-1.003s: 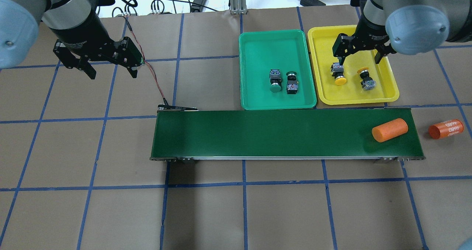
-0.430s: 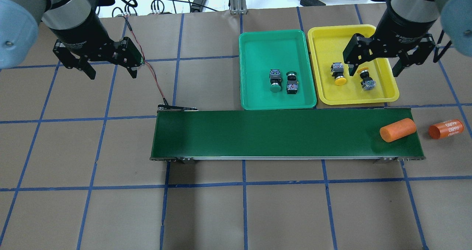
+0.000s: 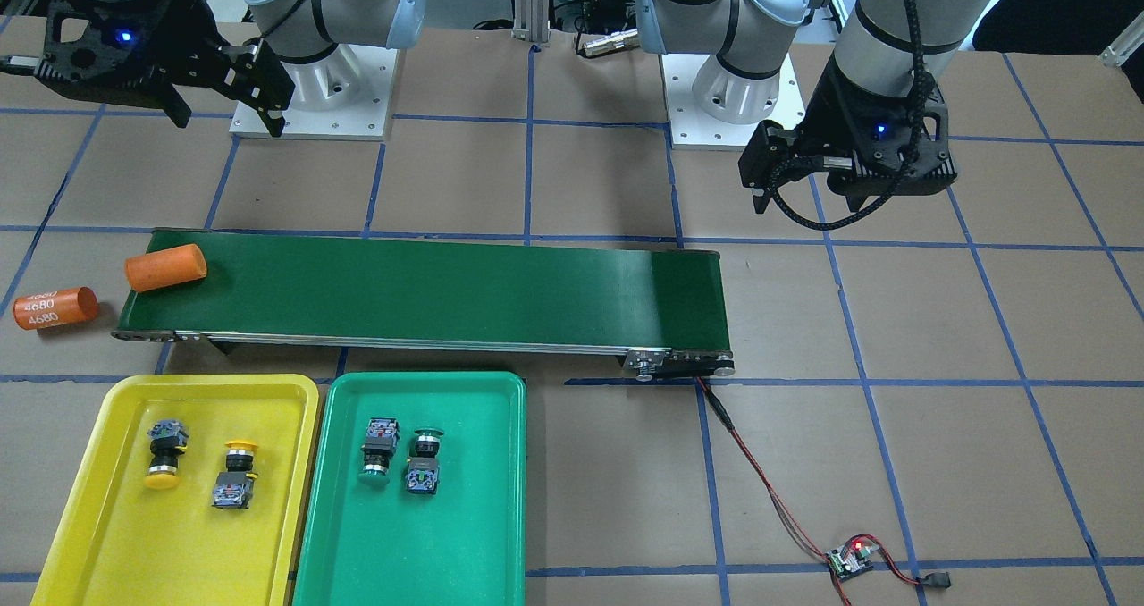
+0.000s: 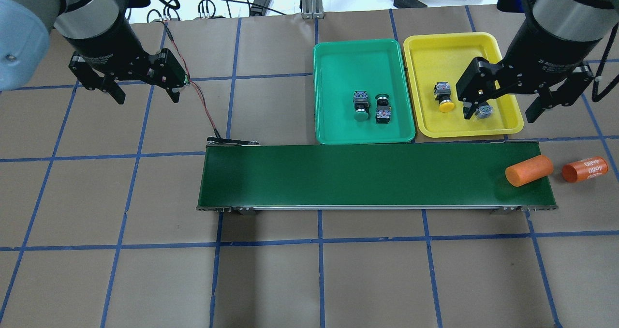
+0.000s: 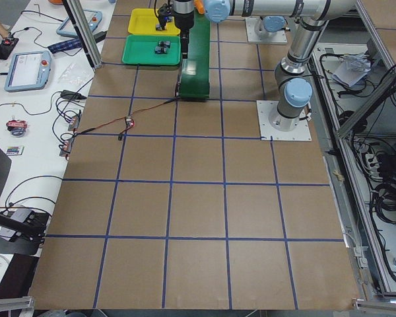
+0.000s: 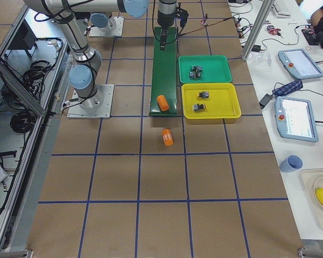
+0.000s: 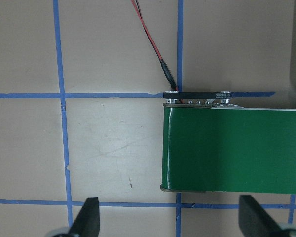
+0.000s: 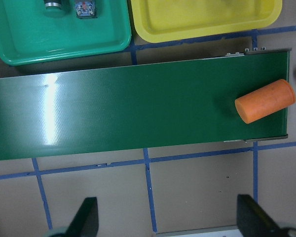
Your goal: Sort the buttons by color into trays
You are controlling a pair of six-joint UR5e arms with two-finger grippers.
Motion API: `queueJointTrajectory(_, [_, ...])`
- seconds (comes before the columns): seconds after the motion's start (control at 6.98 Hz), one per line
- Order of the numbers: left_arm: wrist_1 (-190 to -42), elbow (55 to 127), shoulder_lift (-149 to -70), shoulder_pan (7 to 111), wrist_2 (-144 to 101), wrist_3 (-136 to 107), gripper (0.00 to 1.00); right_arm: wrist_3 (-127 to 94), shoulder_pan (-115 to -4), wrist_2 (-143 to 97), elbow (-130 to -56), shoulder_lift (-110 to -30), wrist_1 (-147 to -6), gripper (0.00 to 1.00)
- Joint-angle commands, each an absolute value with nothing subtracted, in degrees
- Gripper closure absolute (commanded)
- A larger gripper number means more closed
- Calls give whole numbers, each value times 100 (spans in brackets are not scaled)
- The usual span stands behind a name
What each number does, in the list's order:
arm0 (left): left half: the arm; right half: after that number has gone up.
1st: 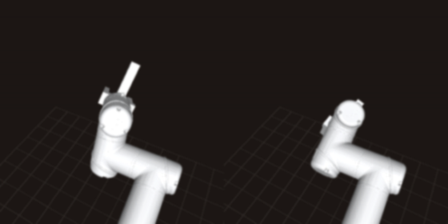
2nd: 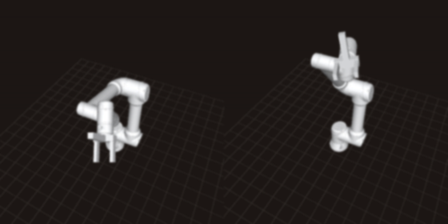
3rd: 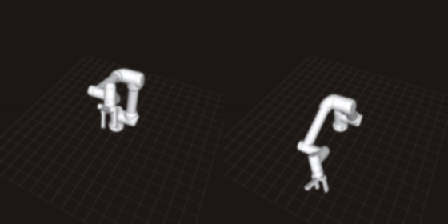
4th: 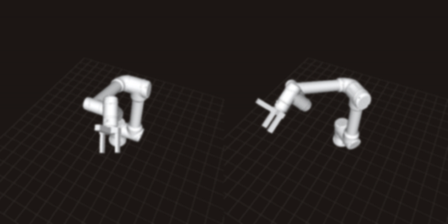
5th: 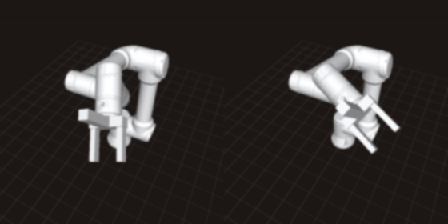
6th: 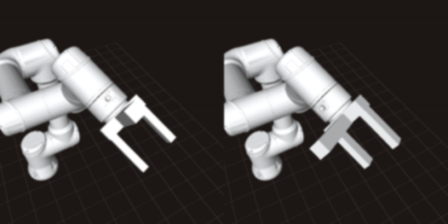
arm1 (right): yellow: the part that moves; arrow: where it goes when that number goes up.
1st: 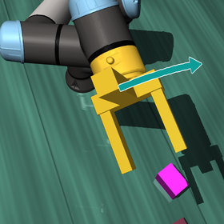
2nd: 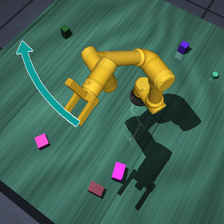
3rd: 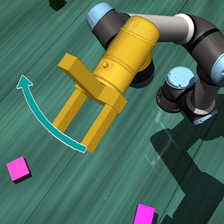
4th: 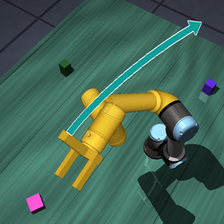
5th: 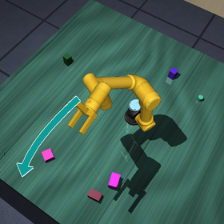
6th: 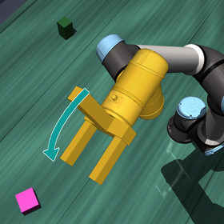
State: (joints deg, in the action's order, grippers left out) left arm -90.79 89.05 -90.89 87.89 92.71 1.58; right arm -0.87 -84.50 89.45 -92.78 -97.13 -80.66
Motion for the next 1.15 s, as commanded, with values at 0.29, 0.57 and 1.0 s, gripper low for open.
queueJointTrajectory(0.29, [-9070,8903,-9088,8789,9264,158,0,-140,-8464,8921,-9430,-9738,-8104,0])
queueJointTrajectory(0.57, [-9070,8903,-9088,8789,9264,158,0,-167,-8569,8921,-9457,-9730,-8095,0])
queueJointTrajectory(1.0, [-9070,8904,-9105,8798,9272,158,0,-88,-8745,8956,-9448,-9668,-8130,0])
